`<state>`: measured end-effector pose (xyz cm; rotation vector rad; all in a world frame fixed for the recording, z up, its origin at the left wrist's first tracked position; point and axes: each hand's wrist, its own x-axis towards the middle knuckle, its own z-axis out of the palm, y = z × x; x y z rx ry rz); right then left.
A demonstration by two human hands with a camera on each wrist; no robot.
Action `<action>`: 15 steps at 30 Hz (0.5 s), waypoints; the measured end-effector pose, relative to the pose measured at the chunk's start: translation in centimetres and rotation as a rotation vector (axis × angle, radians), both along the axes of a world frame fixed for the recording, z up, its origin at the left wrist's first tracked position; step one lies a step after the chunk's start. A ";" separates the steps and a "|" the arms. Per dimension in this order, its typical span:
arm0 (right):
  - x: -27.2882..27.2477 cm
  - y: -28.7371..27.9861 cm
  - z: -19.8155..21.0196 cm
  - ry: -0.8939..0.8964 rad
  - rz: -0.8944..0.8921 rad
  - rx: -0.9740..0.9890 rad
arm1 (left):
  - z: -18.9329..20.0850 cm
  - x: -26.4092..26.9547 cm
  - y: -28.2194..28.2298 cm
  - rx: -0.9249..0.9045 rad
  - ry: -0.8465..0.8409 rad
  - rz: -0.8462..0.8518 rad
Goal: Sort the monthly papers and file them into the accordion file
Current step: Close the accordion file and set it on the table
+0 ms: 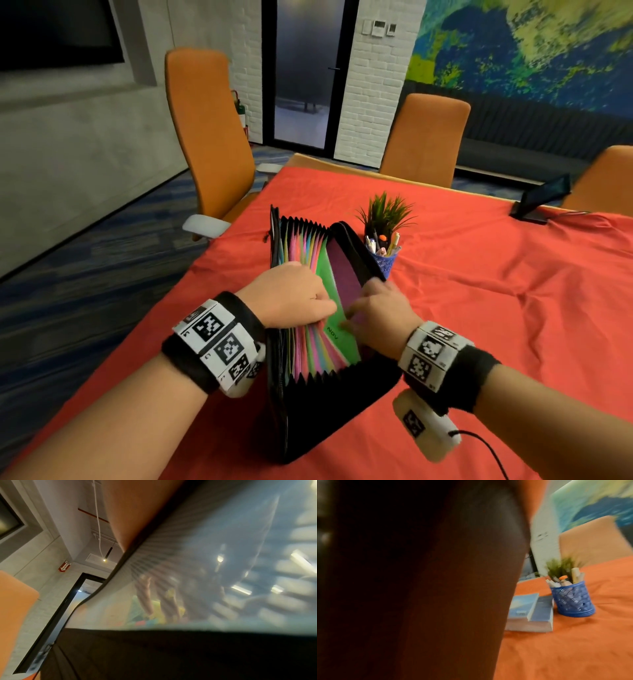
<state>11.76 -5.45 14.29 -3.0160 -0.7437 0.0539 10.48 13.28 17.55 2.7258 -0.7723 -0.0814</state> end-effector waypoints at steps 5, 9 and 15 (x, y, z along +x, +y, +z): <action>-1.9 -5.5 -1.5 0.270 -0.423 0.632 | -0.5 -0.2 1.0 -0.625 -0.327 0.122; -3.6 -8.7 -6.3 0.793 -0.603 1.375 | -5.7 -0.1 3.3 -0.875 -0.159 0.661; -6.2 -12.8 -11.2 1.045 -0.845 1.614 | -14.7 -2.3 2.9 -0.279 0.838 0.859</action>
